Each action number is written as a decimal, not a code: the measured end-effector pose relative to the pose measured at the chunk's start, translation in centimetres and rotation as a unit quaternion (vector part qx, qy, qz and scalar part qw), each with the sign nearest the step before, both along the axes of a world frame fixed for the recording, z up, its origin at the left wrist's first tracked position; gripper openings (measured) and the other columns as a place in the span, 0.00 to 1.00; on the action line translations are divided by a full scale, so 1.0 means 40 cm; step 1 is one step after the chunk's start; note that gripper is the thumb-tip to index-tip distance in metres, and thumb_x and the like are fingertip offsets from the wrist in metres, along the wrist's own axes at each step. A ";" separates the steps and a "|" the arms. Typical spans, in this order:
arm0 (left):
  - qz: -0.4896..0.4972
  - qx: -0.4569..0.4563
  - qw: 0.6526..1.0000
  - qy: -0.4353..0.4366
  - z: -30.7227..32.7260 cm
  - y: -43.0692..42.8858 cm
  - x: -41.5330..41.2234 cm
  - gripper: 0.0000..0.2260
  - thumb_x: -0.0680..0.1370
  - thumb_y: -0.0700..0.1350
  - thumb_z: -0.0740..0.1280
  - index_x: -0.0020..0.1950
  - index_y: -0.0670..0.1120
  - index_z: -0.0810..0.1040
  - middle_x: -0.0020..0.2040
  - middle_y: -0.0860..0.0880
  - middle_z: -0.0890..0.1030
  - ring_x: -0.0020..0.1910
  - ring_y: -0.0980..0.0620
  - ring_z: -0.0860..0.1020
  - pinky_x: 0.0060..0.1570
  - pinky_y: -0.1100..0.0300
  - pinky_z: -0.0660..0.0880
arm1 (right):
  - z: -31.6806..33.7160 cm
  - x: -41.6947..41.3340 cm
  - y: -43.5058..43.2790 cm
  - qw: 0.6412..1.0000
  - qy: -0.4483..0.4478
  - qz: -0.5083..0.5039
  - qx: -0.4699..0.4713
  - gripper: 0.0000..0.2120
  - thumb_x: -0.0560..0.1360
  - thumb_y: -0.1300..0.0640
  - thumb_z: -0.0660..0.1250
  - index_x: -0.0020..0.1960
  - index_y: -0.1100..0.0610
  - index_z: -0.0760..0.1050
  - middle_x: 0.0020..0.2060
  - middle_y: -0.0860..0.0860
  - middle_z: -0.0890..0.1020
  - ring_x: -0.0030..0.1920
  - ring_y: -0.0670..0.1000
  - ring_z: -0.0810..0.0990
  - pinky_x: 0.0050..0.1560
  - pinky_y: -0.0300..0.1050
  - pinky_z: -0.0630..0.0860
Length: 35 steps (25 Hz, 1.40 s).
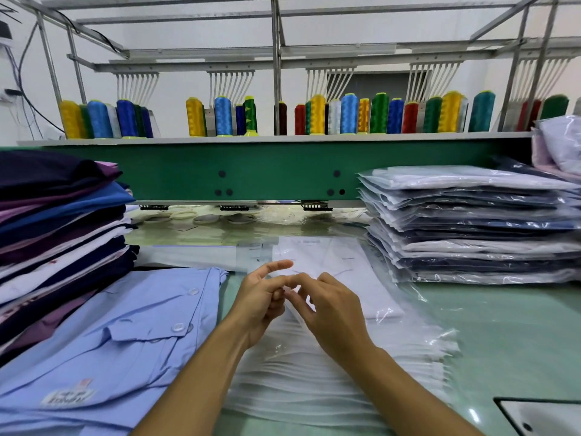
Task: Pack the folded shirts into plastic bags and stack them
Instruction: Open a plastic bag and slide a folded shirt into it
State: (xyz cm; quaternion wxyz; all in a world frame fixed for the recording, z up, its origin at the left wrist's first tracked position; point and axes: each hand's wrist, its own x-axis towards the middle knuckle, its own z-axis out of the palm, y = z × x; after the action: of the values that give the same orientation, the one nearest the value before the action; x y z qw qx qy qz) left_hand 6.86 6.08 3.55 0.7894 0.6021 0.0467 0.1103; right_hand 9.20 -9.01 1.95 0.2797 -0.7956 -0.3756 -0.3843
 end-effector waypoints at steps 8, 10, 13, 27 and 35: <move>-0.009 -0.155 0.988 0.017 0.003 0.001 0.006 0.14 0.77 0.31 0.66 0.61 0.41 0.76 0.25 0.53 0.62 0.21 0.58 0.58 0.21 0.66 0.56 | -0.012 0.009 0.005 0.998 0.062 -0.007 0.018 0.06 0.79 0.44 0.64 0.46 0.44 0.74 0.36 0.39 0.79 0.38 0.44 0.74 0.33 0.45 0.75; -0.001 -0.204 0.979 0.009 0.006 0.009 0.009 0.13 0.77 0.30 0.65 0.59 0.42 0.75 0.25 0.53 0.62 0.20 0.58 0.58 0.20 0.67 0.55 | -0.018 0.018 -0.002 0.996 0.082 -0.015 0.021 0.07 0.78 0.45 0.65 0.44 0.46 0.72 0.37 0.39 0.78 0.38 0.44 0.73 0.34 0.45 0.74; 0.026 -0.240 0.970 -0.003 0.007 0.013 0.012 0.12 0.77 0.30 0.64 0.56 0.43 0.75 0.25 0.53 0.63 0.20 0.58 0.59 0.19 0.67 0.56 | -0.021 0.030 -0.016 0.994 0.106 -0.023 0.028 0.07 0.77 0.46 0.66 0.43 0.46 0.71 0.37 0.38 0.78 0.39 0.44 0.73 0.35 0.42 0.73; 0.148 -0.286 0.946 -0.039 0.003 0.063 0.019 0.11 0.79 0.32 0.62 0.43 0.48 0.70 0.24 0.53 0.65 0.21 0.57 0.61 0.19 0.66 0.57 | 0.005 0.091 -0.134 0.989 0.098 -0.107 0.025 0.04 0.76 0.48 0.71 0.44 0.46 0.78 0.39 0.38 0.81 0.42 0.49 0.71 0.51 0.51 0.67; 0.191 -0.277 0.941 -0.046 0.002 0.062 0.011 0.12 0.78 0.31 0.63 0.41 0.48 0.70 0.24 0.53 0.66 0.21 0.57 0.61 0.21 0.66 0.57 | 0.014 0.104 -0.168 0.980 0.098 -0.168 0.033 0.05 0.74 0.47 0.70 0.42 0.45 0.76 0.38 0.39 0.80 0.44 0.49 0.69 0.50 0.50 0.64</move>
State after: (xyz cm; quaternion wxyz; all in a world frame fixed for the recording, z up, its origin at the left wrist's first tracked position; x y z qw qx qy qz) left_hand 7.31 8.57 3.65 0.8905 0.3336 0.1528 0.2690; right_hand 13.35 -15.73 2.51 0.2727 -0.8716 -0.1948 -0.3578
